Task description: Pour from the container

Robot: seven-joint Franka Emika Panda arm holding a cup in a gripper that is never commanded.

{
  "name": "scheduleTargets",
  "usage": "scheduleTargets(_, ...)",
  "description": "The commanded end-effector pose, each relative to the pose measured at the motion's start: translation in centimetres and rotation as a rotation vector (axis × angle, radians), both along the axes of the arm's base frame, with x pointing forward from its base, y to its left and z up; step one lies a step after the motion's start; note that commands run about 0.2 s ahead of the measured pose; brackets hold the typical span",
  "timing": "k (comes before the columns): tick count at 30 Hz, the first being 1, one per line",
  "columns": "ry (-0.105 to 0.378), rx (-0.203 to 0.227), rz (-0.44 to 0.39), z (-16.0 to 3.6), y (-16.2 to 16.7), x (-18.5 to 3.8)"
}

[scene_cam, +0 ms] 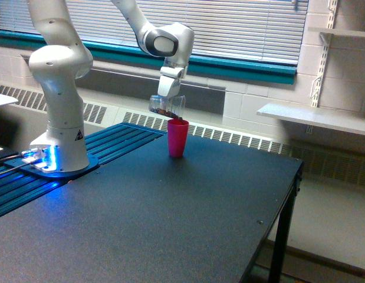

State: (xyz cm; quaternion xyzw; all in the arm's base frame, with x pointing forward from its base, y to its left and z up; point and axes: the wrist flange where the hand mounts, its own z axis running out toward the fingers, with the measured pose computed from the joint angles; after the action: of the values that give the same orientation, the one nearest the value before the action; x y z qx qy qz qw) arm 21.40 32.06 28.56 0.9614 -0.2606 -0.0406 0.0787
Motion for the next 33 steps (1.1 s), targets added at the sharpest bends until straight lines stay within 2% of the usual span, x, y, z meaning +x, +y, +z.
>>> scheduleTargets(1,0.014,-0.01,-0.009,-0.4,-0.2,-0.6)
scheduleTargets(17,0.048,-0.037,0.01,-0.3,-1.4,-0.4)
scheduleTargets(33,0.101,-0.055,0.086,-0.3,-0.7,0.4)
